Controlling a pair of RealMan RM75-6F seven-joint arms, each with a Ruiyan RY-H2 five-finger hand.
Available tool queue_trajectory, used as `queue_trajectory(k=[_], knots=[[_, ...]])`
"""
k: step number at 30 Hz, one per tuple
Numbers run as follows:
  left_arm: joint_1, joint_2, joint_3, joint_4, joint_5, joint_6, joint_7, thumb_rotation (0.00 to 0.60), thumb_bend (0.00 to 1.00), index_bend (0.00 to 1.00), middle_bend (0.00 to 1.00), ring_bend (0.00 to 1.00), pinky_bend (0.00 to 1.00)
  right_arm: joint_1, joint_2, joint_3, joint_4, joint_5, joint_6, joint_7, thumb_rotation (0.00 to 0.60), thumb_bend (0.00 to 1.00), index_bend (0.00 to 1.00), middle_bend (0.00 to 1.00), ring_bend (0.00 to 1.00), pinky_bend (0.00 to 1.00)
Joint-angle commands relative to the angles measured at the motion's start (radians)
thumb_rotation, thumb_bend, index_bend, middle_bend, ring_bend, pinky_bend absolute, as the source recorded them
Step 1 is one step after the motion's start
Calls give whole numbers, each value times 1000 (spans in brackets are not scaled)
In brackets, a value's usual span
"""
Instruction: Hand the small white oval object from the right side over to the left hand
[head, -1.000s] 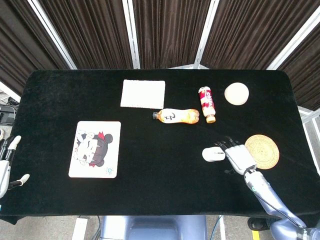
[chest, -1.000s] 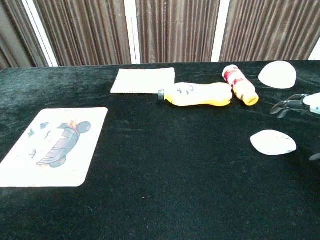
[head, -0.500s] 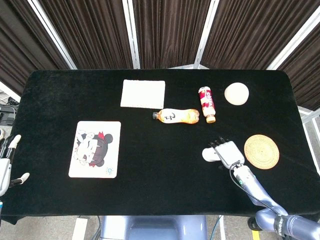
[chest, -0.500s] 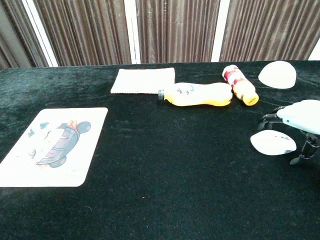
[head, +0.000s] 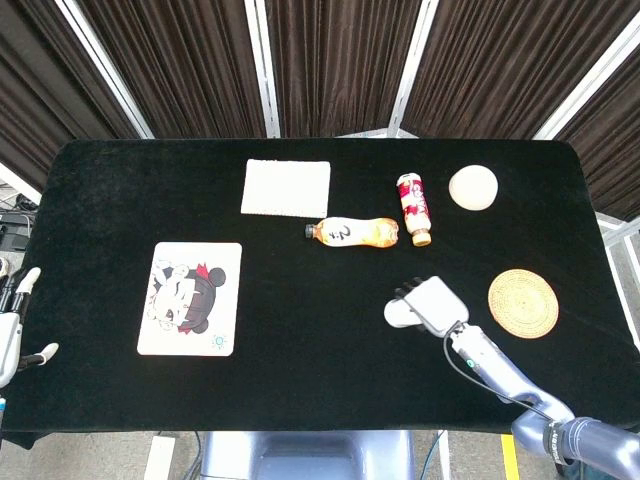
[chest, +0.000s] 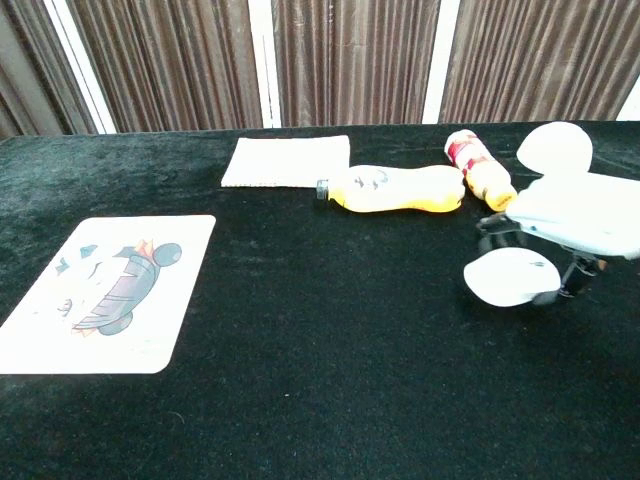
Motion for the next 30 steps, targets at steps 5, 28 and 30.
queue_trajectory(k=[5, 28, 30], knots=[[-10, 5, 6, -17, -14, -26, 4, 600, 0, 0, 0, 0, 0, 234, 41, -60, 18, -296, -16, 89, 600, 512, 534, 568, 423, 599], [-27, 17, -15, 2, -123, -71, -13, 600, 0, 0, 0, 0, 0, 700, -263, -261, 574, -734, 203, 374, 600, 578, 534, 569, 423, 572], [-29, 16, -16, 7, -130, -75, -15, 600, 0, 0, 0, 0, 0, 709, -291, -277, 611, -745, 228, 371, 600, 557, 534, 569, 422, 542]])
